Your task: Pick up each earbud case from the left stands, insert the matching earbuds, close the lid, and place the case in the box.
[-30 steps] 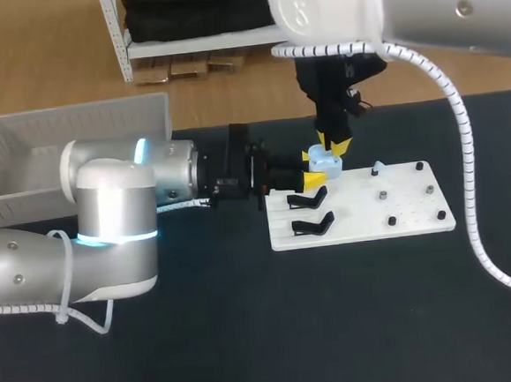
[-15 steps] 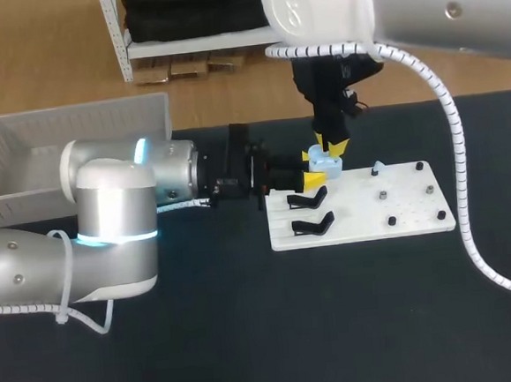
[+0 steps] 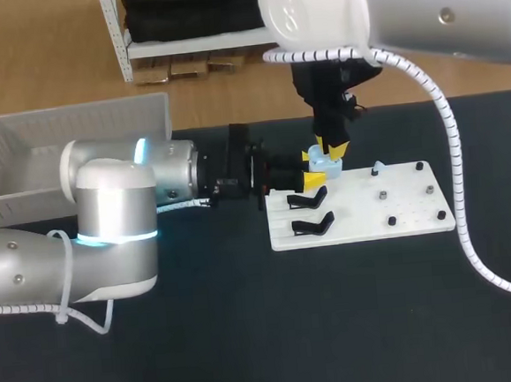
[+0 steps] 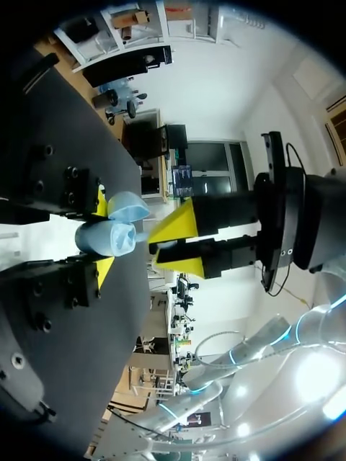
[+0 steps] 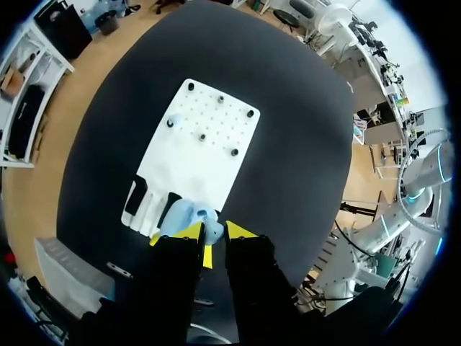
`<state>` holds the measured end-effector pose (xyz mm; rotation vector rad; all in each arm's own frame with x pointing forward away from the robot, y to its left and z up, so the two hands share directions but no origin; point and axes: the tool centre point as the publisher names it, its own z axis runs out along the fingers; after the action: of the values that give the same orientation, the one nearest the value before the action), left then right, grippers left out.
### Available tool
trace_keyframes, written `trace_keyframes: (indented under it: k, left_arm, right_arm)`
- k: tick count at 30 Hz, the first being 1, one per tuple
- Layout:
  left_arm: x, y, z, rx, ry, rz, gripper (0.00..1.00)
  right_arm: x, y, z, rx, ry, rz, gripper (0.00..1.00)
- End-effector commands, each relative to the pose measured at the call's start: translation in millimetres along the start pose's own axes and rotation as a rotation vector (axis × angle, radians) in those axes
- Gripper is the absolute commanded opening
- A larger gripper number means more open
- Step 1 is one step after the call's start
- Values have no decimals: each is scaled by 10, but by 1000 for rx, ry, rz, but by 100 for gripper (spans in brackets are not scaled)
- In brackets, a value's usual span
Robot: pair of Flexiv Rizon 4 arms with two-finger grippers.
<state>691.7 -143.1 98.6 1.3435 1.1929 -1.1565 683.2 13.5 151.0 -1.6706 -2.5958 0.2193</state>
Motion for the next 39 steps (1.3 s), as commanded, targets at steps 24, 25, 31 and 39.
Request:
trace_keyframes:
  k: [24, 25, 31, 39]
  left_arm:
    - [4, -29, 2, -11, -2, 4, 0]
    - [4, -29, 2, -11, -2, 4, 0]
    - [4, -29, 2, -11, -2, 4, 0]
    - [4, -29, 2, -11, -2, 4, 0]
  right_arm:
    - [-29, 39, 71, 10, -27, 13, 0]
    - [-30, 40, 73, 9, -27, 13, 0]
    - [-30, 54, 86, 10, -27, 16, 0]
    - [-13, 64, 81, 5, -15, 15, 31]
